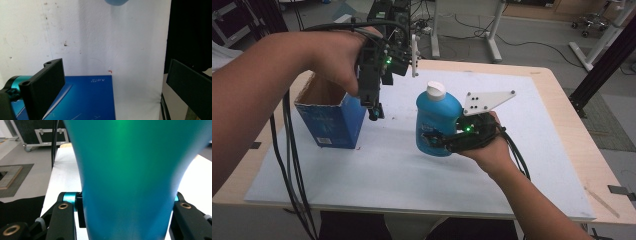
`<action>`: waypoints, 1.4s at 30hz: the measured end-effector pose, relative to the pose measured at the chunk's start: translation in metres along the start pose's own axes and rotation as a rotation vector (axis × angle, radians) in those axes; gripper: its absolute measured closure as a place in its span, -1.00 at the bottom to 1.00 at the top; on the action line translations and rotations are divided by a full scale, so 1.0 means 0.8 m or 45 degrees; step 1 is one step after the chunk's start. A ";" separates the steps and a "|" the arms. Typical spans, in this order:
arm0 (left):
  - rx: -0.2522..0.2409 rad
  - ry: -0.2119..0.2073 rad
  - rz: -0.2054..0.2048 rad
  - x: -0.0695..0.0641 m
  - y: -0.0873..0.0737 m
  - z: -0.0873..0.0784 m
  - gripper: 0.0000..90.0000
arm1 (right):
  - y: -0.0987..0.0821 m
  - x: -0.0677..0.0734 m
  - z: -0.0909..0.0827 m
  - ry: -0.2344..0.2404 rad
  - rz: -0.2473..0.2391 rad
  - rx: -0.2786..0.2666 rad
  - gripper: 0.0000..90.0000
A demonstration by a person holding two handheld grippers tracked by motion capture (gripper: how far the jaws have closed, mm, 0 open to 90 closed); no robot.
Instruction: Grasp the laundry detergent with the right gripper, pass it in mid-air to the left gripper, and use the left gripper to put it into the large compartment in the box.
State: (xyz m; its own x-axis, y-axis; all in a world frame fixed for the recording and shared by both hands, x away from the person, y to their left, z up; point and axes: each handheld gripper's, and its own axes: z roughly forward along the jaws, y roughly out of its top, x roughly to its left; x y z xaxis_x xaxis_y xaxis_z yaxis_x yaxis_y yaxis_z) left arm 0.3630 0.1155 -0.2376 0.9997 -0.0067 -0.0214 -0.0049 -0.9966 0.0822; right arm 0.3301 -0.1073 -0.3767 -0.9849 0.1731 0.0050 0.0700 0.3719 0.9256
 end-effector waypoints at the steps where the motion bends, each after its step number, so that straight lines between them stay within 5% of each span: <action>1: 0.001 -0.003 0.003 -0.001 0.002 -0.002 -0.96 | 0.001 -0.001 0.001 0.003 -0.010 0.001 0.03; 24: 0.030 -0.054 -0.005 -0.018 0.044 -0.014 -0.96 | 0.026 0.005 0.048 0.158 -0.045 -0.021 0.03; 42: 0.055 -0.039 -0.001 -0.022 0.054 -0.004 -0.96 | 0.032 0.004 0.069 0.196 -0.033 -0.031 0.03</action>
State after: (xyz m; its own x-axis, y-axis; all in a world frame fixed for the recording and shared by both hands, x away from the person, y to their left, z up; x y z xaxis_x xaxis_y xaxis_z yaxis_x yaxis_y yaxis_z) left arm 0.3454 0.0729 -0.2307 0.9986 -0.0080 -0.0521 -0.0060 -0.9992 0.0390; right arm 0.3371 -0.0470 -0.3737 -0.9991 0.0213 0.0368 0.0420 0.3522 0.9350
